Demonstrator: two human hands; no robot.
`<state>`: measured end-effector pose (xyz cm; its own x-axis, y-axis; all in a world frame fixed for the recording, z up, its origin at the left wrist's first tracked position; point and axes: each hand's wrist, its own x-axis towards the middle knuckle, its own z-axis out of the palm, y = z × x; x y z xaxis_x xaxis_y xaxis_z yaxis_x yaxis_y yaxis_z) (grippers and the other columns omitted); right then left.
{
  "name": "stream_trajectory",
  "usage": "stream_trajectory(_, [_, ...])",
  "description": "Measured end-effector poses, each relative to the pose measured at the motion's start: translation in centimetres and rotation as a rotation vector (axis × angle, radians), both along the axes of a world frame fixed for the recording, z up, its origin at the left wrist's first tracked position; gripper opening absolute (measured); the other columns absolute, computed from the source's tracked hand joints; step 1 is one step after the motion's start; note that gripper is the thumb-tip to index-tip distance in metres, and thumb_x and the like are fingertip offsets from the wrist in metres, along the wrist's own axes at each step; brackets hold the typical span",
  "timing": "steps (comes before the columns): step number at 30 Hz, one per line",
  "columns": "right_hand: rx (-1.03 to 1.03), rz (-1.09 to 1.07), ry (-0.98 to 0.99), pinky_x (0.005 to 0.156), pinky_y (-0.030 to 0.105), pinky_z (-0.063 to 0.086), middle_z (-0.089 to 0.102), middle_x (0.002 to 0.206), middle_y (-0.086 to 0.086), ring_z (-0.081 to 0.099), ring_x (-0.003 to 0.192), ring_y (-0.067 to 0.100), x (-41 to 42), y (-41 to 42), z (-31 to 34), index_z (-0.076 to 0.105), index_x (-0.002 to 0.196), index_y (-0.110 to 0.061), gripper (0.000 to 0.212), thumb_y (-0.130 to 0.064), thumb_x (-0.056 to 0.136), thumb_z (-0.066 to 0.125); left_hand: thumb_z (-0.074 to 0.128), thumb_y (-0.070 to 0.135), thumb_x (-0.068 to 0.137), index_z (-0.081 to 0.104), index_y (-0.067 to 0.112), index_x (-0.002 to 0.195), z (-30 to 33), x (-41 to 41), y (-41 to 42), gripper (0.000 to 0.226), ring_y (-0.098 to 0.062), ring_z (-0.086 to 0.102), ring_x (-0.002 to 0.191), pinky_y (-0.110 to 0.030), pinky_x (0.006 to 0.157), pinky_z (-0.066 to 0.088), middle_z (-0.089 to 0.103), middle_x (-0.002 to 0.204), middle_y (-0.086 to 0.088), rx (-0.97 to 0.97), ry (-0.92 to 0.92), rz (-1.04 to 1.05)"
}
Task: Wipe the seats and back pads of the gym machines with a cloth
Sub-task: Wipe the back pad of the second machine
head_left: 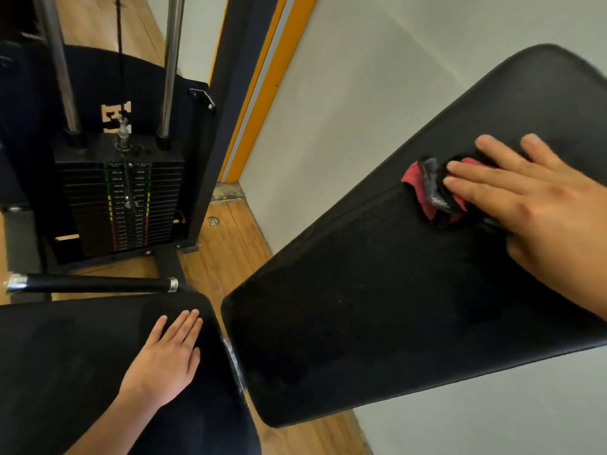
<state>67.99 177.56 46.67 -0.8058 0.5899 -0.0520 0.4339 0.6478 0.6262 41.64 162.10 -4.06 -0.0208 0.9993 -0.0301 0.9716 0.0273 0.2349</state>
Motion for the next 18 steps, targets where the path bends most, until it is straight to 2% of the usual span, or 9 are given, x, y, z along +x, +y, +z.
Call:
stream_trajectory(3, [0.028,-0.023,0.066,0.117,0.042,0.013,0.049,0.145,0.015,0.031,0.143,0.034,0.4,0.6,0.8,0.048,0.137,-0.005,0.072,0.001,0.067,0.039,0.036,0.04,0.094,0.062,0.002,0.134,-0.1,0.0,-0.1,0.061,-0.025,0.051,0.137,-0.04,0.126,-0.005,0.056,0.146,-0.012,0.012,0.011,0.006])
stream_trajectory(7, [0.029,-0.056,0.166,0.114,0.051,0.021,0.046,0.146,0.021,0.034,0.14,0.041,-0.6,0.3,-1.0,0.049,0.138,0.002,0.071,0.016,0.069,0.055,0.036,0.04,0.094,0.062,0.002,0.135,-0.1,0.1,-0.1,0.061,-0.025,0.051,0.137,-0.041,0.126,-0.005,0.055,0.147,-0.012,0.009,0.032,-0.002])
stream_trajectory(10, [0.002,-0.1,0.218,0.115,0.049,0.019,0.049,0.142,0.024,0.039,0.137,0.042,-2.3,-0.3,-3.3,0.052,0.135,0.006,0.072,0.018,0.064,0.055,0.035,0.04,0.095,0.061,0.002,0.136,0.0,0.0,-0.1,0.061,-0.026,0.05,0.139,-0.041,0.125,-0.004,0.054,0.148,-0.012,-0.011,0.043,-0.006])
stream_trajectory(14, [-0.001,0.007,0.061,0.109,0.056,0.031,0.055,0.133,0.03,0.05,0.127,0.047,-4.0,-1.9,-8.4,0.059,0.125,0.01,0.06,0.007,0.066,0.051,0.032,0.04,0.096,0.058,0.003,0.139,0.2,0.1,0.1,0.062,-0.025,0.048,0.141,-0.041,0.124,-0.008,0.051,0.15,-0.012,-0.035,0.063,-0.014])
stream_trajectory(18, [-0.007,0.001,-0.018,0.114,0.053,0.028,0.046,0.143,0.028,0.04,0.136,0.043,-3.6,-2.7,-11.1,0.053,0.132,0.009,0.057,-0.001,0.077,0.048,0.025,0.042,0.099,0.048,0.007,0.145,0.1,0.1,0.1,0.063,-0.021,0.037,0.147,-0.041,0.123,-0.013,0.043,0.156,-0.009,-0.045,0.072,-0.003])
